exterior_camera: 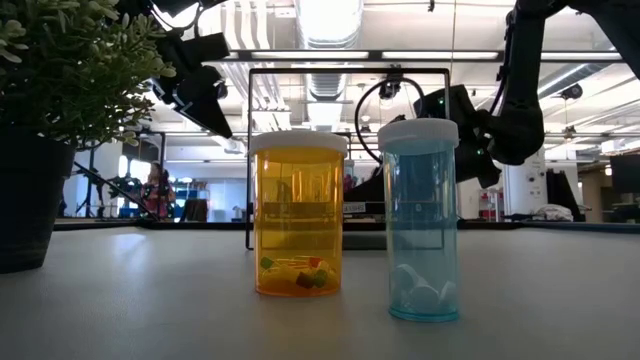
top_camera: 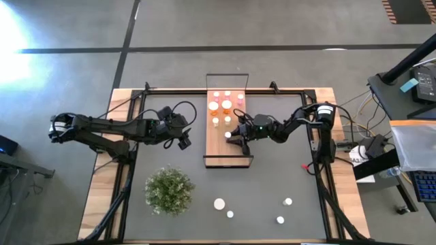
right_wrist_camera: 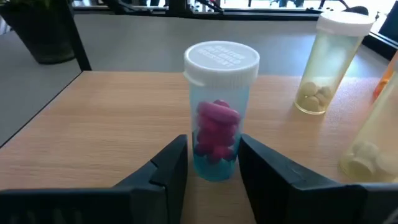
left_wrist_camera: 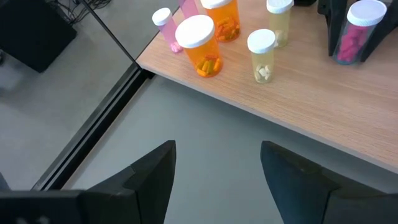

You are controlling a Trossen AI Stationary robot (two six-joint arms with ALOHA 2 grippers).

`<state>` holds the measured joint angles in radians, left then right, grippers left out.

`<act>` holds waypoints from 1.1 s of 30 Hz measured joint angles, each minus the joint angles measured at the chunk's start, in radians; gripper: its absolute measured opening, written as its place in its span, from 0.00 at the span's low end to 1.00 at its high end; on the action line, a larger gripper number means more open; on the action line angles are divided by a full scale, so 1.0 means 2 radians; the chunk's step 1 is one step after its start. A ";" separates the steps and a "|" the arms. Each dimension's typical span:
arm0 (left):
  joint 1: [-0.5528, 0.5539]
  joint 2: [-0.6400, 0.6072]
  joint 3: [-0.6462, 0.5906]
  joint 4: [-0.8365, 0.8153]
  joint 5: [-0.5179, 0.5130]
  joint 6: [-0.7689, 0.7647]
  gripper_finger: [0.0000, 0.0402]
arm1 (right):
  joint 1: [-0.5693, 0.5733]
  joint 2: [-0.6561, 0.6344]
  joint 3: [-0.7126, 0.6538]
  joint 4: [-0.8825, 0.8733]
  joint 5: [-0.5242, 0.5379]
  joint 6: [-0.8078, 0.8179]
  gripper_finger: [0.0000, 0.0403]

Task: Pick and place medicine bottles onto shelf by color
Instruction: Put the top right blue pill bottle on the shelf, then put the yellow pill bottle on the shelf aligned with the other yellow pill bottles

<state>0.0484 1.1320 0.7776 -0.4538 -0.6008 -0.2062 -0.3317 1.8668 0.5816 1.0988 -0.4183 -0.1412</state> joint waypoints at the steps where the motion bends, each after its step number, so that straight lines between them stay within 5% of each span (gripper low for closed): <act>1: 0.000 0.000 0.000 0.000 0.000 0.000 0.55 | 0.000 0.000 0.000 0.000 0.000 0.004 0.32; 19: 0.000 0.000 0.000 0.000 0.000 0.000 0.55 | -0.001 -0.018 0.000 -0.032 0.004 0.008 0.45; 33: 0.000 0.000 0.000 0.000 0.000 0.000 0.55 | -0.001 -0.189 0.000 -0.323 0.086 -0.061 0.43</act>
<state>0.0483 1.1320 0.7776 -0.4541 -0.6003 -0.2060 -0.3340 1.4889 0.5808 0.4532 -0.2460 -0.2641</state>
